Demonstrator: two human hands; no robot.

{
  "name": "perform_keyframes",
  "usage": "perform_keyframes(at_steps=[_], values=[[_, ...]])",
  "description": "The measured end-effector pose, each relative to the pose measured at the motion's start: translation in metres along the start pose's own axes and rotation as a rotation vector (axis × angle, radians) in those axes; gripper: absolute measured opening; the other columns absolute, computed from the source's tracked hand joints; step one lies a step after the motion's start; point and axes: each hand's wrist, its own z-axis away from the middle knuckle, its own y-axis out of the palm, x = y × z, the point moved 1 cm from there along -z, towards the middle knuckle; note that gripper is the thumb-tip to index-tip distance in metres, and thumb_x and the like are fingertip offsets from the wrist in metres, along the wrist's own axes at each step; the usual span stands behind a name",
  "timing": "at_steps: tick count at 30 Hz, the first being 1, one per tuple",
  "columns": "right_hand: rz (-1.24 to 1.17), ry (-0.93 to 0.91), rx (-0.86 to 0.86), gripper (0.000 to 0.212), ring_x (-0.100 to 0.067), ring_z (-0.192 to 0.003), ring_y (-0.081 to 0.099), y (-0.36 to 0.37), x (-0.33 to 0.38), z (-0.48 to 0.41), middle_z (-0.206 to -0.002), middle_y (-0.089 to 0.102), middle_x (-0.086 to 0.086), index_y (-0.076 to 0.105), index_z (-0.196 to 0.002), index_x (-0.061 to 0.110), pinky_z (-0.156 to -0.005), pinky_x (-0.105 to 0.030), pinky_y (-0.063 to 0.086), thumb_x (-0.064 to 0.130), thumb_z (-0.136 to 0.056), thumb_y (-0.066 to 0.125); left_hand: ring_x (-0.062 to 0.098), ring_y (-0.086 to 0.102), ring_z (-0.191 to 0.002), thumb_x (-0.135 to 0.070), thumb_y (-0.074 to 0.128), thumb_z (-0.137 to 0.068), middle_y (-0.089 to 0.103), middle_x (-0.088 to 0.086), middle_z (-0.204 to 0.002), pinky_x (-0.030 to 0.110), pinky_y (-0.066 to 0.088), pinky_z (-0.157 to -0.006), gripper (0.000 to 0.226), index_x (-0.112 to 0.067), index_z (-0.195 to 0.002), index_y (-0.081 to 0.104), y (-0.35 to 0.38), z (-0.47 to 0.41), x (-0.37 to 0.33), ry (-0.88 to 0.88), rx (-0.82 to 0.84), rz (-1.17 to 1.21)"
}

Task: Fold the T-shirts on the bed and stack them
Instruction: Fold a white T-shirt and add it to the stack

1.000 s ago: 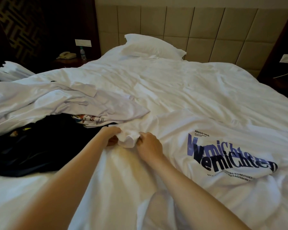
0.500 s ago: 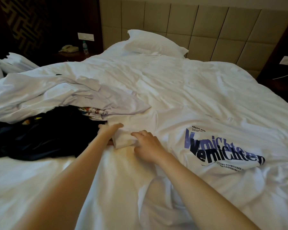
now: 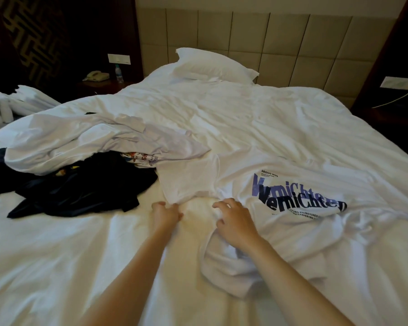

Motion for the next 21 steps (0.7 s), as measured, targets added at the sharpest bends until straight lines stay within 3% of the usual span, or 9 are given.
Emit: perform_keyframes(at_steps=[2,5,8,12,16,18,21], values=[[-0.024,0.034,-0.082,0.042,-0.019,-0.123,0.043,-0.002,-0.012,0.023,-0.136,0.043,0.001,0.051,-0.13,0.02,-0.099,-0.028,0.028,0.008,-0.09,0.042,0.023,0.064,-0.066,-0.022,0.056,-0.09,0.063,0.008,-0.066,0.04,0.054,-0.083,0.023,-0.001,-0.098,0.051,0.008,0.024,0.013,-0.006,0.083,0.034],[-0.082,0.076,-0.351,0.04,-0.033,-0.1,0.06,-0.008,-0.021,0.051,-0.112,0.06,-0.009,0.067,-0.103,0.009,-0.085,-0.038,0.043,0.003,-0.076,0.038,0.02,0.054,-0.056,-0.046,0.067,-0.072,0.058,0.004,-0.057,0.035,0.047,-0.063,0.042,-0.004,-0.07,0.063,0.017,0.071,0.02,0.035,0.331,-0.069],[-0.15,0.261,-0.453,0.041,-0.037,-0.101,0.057,-0.018,-0.035,0.082,-0.111,0.06,-0.014,0.067,-0.102,0.005,-0.086,-0.041,0.041,-0.007,-0.067,0.049,0.017,0.055,-0.069,-0.041,0.073,-0.069,0.059,0.004,-0.072,0.029,0.043,-0.063,0.034,-0.009,-0.078,0.065,0.023,0.104,0.02,0.104,0.488,-0.229],[-0.087,0.514,-0.421,0.046,-0.035,-0.113,0.049,-0.023,-0.06,0.139,-0.122,0.054,-0.01,0.062,-0.111,0.01,-0.091,-0.042,0.035,-0.001,-0.067,0.063,0.021,0.059,-0.076,-0.03,0.071,-0.055,0.065,0.01,-0.08,0.032,0.047,-0.067,0.031,-0.009,-0.078,0.065,0.018,0.121,0.03,0.08,0.424,-0.144],[-0.109,0.717,-0.43,0.061,-0.039,-0.117,0.045,-0.022,-0.085,0.184,-0.132,0.045,-0.017,0.05,-0.126,0.006,-0.093,-0.043,0.036,0.007,-0.068,0.07,0.023,0.061,-0.079,-0.017,0.066,-0.084,0.066,0.014,-0.092,0.033,0.05,-0.066,0.012,-0.008,-0.091,0.061,0.009,0.137,0.04,0.001,0.338,0.067],[-0.196,0.888,-0.486,0.072,-0.039,-0.118,0.044,-0.026,-0.088,0.199,-0.134,0.042,-0.02,0.043,-0.132,0.004,-0.095,-0.042,0.036,0.009,-0.066,0.071,0.024,0.06,-0.079,-0.015,0.057,-0.091,0.064,0.011,-0.086,0.033,0.048,-0.067,0.008,-0.008,-0.089,0.06,0.004,0.15,0.04,-0.037,0.294,0.187],[-0.367,1.037,-0.593,0.083,-0.042,-0.116,0.047,-0.026,-0.089,0.215,-0.132,0.044,-0.025,0.039,-0.135,0.001,-0.095,-0.044,0.038,0.014,-0.062,0.075,0.023,0.062,-0.071,-0.012,0.046,-0.095,0.067,0.009,-0.071,0.034,0.047,-0.068,0.017,-0.005,-0.088,0.06,-0.006,0.174,0.04,-0.198,0.333,0.554]])
